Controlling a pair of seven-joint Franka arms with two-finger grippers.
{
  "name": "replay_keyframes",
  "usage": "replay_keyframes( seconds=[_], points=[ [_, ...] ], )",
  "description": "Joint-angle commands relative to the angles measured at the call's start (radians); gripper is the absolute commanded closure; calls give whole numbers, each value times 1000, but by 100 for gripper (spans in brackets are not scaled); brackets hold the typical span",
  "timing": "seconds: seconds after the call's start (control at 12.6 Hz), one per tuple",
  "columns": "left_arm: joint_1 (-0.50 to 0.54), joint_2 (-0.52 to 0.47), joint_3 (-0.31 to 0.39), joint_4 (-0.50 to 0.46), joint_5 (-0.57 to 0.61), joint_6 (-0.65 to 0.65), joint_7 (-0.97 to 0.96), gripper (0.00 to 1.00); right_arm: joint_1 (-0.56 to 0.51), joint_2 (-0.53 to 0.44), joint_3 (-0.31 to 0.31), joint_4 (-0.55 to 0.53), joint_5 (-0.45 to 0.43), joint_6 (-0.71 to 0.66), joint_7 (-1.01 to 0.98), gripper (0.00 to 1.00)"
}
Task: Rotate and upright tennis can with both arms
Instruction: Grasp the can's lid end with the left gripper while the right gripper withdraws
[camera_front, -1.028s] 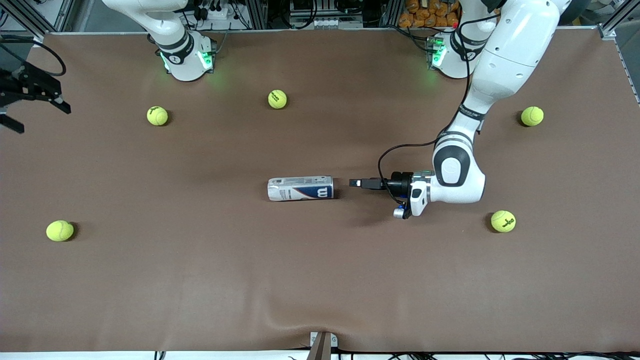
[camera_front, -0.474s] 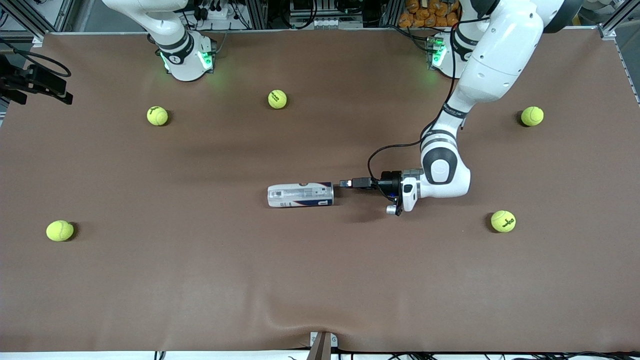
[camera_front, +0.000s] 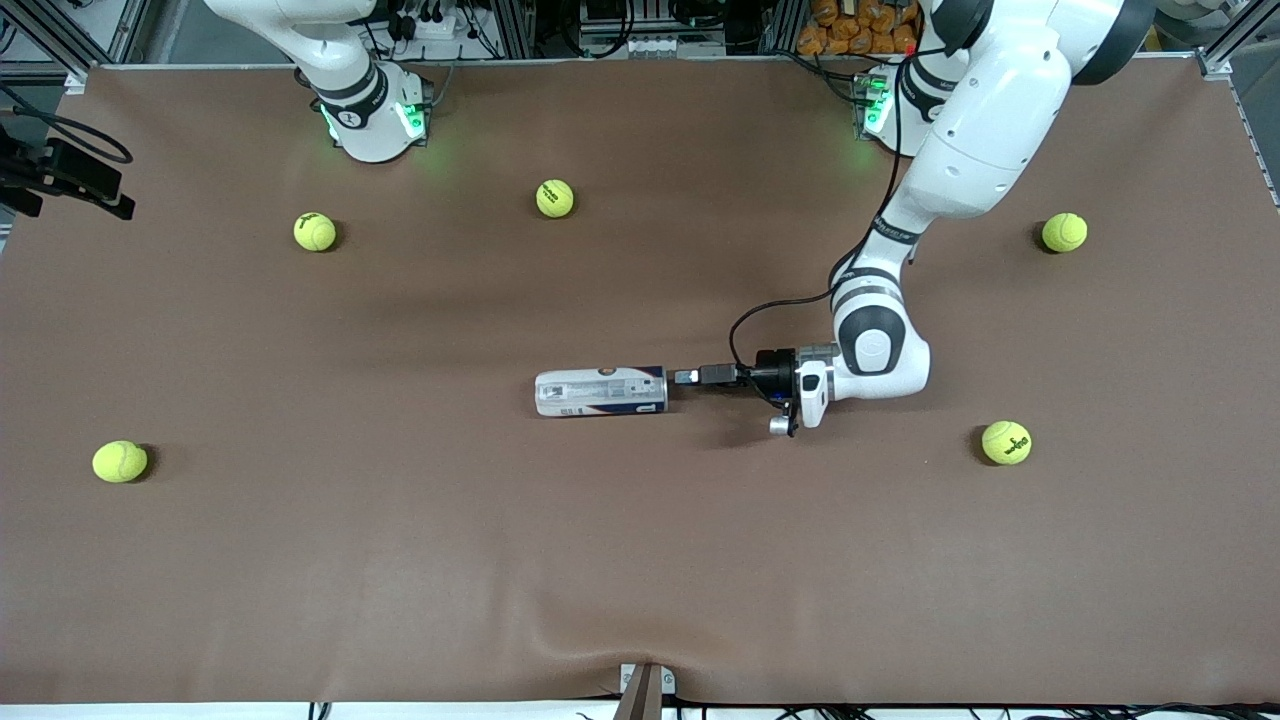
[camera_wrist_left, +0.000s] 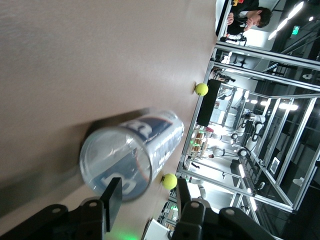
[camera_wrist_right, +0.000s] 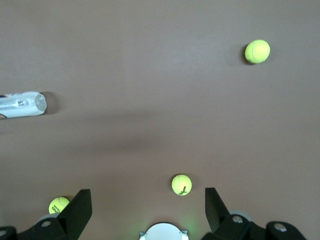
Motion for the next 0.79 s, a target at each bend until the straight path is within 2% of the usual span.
replay_keyframes(
  seconds=[0.0, 0.4, 0.71],
  points=[
    [-33, 49, 1, 58, -51, 9, 21, 48, -20, -1, 12, -14, -3, 19, 3, 0],
    [-41, 47, 1, 58, -81, 29, 21, 50, -28, 13, 9, -12, -9, 38, 12, 0],
    [-75, 47, 1, 81, -123, 74, 14, 75, -27, 15, 10, -11, 0, 38, 14, 0]
  ],
)
